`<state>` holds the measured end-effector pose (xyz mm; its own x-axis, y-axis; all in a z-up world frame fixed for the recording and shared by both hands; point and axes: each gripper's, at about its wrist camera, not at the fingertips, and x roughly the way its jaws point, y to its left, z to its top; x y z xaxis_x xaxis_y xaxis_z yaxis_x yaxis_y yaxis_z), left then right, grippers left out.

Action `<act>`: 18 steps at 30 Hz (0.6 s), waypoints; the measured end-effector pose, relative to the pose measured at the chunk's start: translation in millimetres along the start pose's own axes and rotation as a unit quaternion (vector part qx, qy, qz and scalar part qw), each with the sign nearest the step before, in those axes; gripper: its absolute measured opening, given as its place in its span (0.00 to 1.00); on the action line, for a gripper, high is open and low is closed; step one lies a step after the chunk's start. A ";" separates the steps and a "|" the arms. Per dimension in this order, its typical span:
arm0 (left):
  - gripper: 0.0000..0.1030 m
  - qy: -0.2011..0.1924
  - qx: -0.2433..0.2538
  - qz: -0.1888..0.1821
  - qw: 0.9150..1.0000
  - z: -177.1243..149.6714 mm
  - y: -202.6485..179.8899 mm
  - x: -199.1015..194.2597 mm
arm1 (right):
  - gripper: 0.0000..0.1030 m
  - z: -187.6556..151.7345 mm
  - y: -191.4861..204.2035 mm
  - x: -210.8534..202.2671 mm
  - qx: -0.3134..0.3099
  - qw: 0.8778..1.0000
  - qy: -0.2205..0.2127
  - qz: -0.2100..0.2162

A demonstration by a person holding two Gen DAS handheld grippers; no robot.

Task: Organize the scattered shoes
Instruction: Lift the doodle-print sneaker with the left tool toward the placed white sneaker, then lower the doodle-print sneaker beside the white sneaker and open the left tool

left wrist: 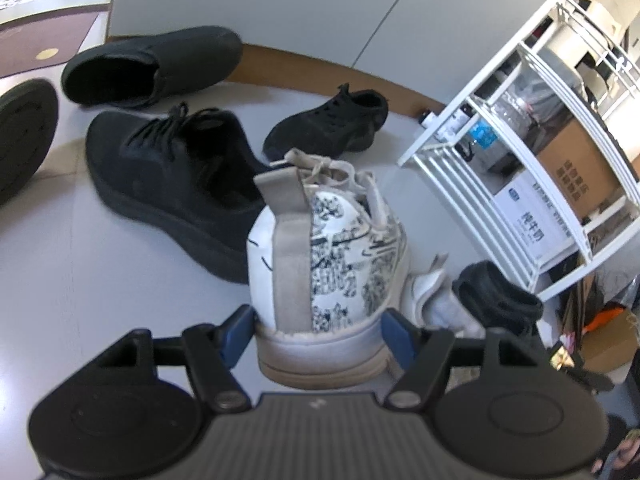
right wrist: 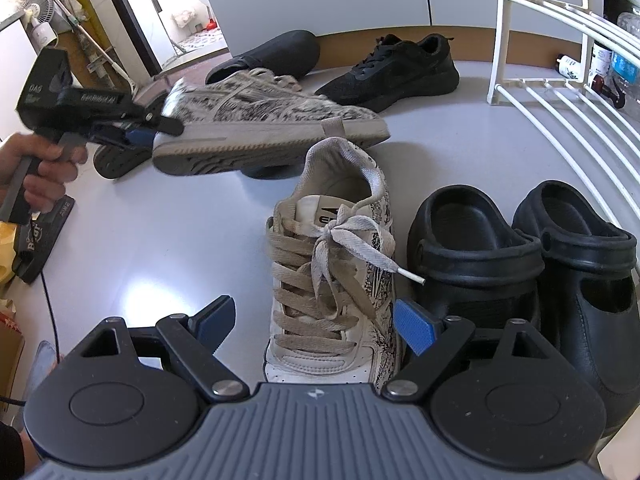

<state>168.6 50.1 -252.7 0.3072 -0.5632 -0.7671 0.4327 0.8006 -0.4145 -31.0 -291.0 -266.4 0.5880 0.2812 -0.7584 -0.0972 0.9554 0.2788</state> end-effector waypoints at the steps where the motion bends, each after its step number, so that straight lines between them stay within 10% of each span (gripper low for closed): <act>1: 0.69 0.003 -0.001 0.002 1.000 -2.9 1.2 -0.5 | 0.87 -0.2 0.1 0.0 0.000 1.000 0.000 0.000; 7: 0.59 0.016 -0.014 0.025 0.999 -26.4 10.1 -12.3 | 0.87 -1.0 1.9 1.2 -0.003 1.000 0.003 0.003; 8: 0.51 0.021 -0.023 0.028 0.999 -30.0 13.4 -14.6 | 0.87 -1.2 2.2 1.4 -0.004 1.000 0.004 0.003; 10: 0.04 0.041 -0.044 0.023 0.998 -38.9 22.3 -17.2 | 0.87 -1.0 3.5 2.3 -0.005 1.000 0.005 0.005; 14: 0.12 0.060 -0.046 0.019 0.997 -53.6 27.4 -20.4 | 0.87 0.1 7.6 3.8 -0.009 1.000 0.006 0.008; 18: 0.47 0.057 -0.038 0.031 0.997 -58.4 25.0 -22.9 | 0.87 -0.8 10.9 4.0 -0.012 1.000 0.007 0.010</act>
<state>122.9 95.0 -274.1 0.2317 -0.4888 -0.8411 0.3494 0.8487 -0.3970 -30.4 -279.4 -266.8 0.5749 0.3017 -0.7606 -0.1291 0.9513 0.2798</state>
